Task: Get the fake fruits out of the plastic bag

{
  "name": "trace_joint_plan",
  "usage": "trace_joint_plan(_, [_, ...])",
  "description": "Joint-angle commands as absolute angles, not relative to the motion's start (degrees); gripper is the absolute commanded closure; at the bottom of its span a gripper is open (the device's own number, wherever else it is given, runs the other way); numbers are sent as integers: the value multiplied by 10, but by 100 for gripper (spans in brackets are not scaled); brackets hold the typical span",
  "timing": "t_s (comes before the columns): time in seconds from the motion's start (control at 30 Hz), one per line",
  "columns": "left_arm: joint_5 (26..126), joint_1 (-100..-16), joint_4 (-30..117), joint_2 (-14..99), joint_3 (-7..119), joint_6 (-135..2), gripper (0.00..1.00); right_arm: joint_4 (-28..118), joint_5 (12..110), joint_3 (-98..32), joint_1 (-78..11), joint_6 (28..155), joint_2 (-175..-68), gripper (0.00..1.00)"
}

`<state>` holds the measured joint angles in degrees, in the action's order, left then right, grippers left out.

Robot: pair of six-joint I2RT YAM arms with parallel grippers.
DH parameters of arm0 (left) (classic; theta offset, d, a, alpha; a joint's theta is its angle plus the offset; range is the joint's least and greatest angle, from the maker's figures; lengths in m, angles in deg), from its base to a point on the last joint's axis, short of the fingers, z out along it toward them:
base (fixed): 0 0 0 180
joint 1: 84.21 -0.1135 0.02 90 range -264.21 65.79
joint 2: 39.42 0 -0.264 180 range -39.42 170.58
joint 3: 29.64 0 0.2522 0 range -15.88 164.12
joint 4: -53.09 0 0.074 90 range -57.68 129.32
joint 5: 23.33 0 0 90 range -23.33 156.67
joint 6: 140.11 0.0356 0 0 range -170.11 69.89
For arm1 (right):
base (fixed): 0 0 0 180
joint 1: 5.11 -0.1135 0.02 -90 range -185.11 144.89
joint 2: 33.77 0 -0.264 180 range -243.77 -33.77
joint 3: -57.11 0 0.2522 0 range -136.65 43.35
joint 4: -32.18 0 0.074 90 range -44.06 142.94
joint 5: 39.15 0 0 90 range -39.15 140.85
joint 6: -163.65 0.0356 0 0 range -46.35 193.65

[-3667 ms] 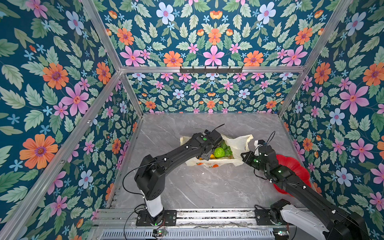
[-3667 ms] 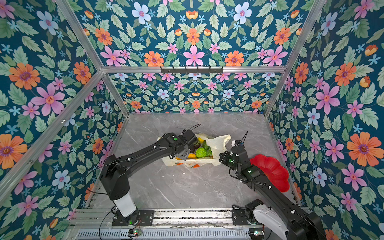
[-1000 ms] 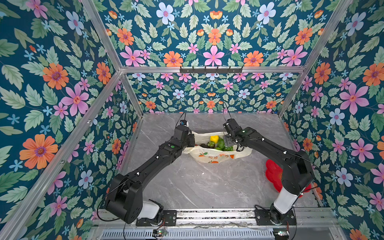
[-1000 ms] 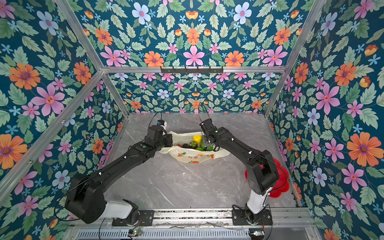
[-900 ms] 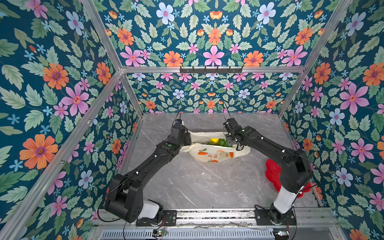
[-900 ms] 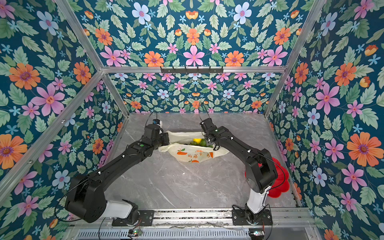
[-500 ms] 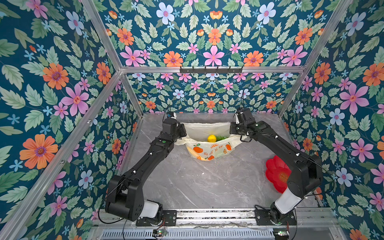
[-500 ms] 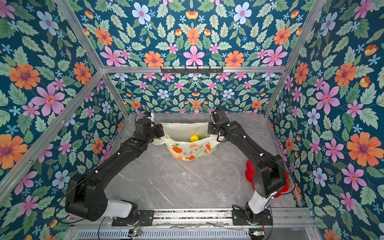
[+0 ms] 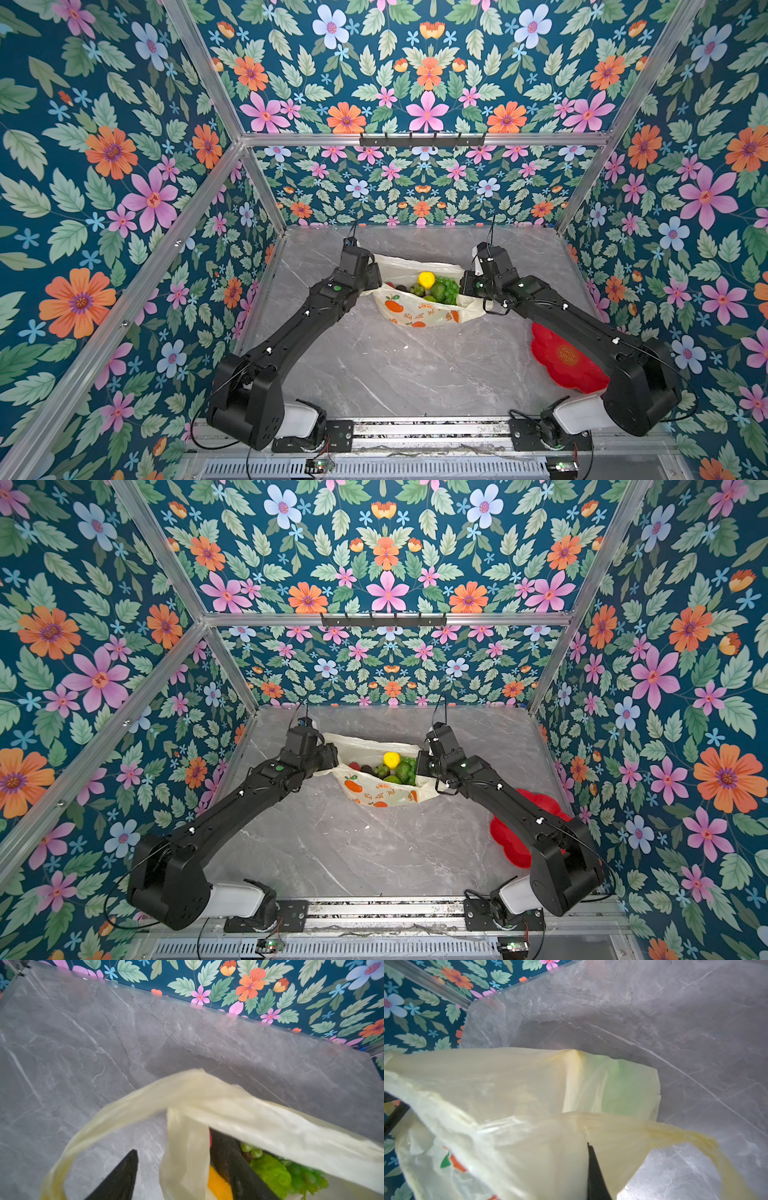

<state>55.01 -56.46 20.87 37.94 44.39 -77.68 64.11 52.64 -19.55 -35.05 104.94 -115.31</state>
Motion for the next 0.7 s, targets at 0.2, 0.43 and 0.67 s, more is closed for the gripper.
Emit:
trace_joint_plan(0.2, [390, -471, 101, 308, 453, -858, 15, 623, 501, -173, -394, 1025, -1112, 100])
trace_joint_plan(0.43, [374, -413, 128, 355, 512, -860, 16, 627, 476, -167, -433, 1003, -1106, 100])
trace_joint_plan(0.67, [400, -402, 111, 459, 573, -859, 23, 623, 460, -150, -444, 1009, -1091, 100])
